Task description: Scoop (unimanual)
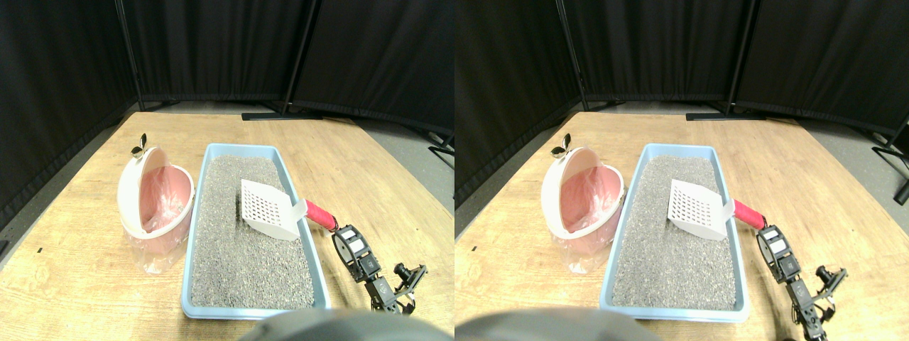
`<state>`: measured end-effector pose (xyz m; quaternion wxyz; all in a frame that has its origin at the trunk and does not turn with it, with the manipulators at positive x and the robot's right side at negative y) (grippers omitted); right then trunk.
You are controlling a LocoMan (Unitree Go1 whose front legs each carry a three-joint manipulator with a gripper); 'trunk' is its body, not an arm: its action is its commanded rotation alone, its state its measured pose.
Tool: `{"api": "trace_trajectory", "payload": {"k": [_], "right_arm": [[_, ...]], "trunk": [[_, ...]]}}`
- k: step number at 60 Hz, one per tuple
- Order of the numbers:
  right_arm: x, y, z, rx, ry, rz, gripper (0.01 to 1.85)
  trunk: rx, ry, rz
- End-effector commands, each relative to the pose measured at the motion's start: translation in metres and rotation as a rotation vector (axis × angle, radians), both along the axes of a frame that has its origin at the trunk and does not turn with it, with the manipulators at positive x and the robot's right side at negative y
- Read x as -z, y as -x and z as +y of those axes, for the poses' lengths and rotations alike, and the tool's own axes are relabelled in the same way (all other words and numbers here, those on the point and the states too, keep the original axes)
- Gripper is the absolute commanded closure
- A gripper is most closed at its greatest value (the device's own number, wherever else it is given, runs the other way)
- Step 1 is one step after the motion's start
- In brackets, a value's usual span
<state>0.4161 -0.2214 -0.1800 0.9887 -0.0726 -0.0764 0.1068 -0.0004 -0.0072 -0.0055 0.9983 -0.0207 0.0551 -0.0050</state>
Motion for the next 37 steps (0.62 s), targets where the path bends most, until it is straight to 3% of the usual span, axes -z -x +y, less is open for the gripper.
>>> {"api": "trace_trajectory", "payload": {"k": [1, 15, 37], "right_arm": [[-0.0117, 0.0021, 0.0037, 0.073, -0.021, -0.015, 1.81], [-0.0165, 0.0052, 0.0000, 0.177, 0.017, 0.012, 1.81], [-0.0172, 0.0107, -0.0012, 0.158, 0.010, 0.016, 1.81]], "trunk": [[0.019, 0.030, -0.007], [0.048, 0.027, -0.005], [0.064, 0.035, -0.009]]}}
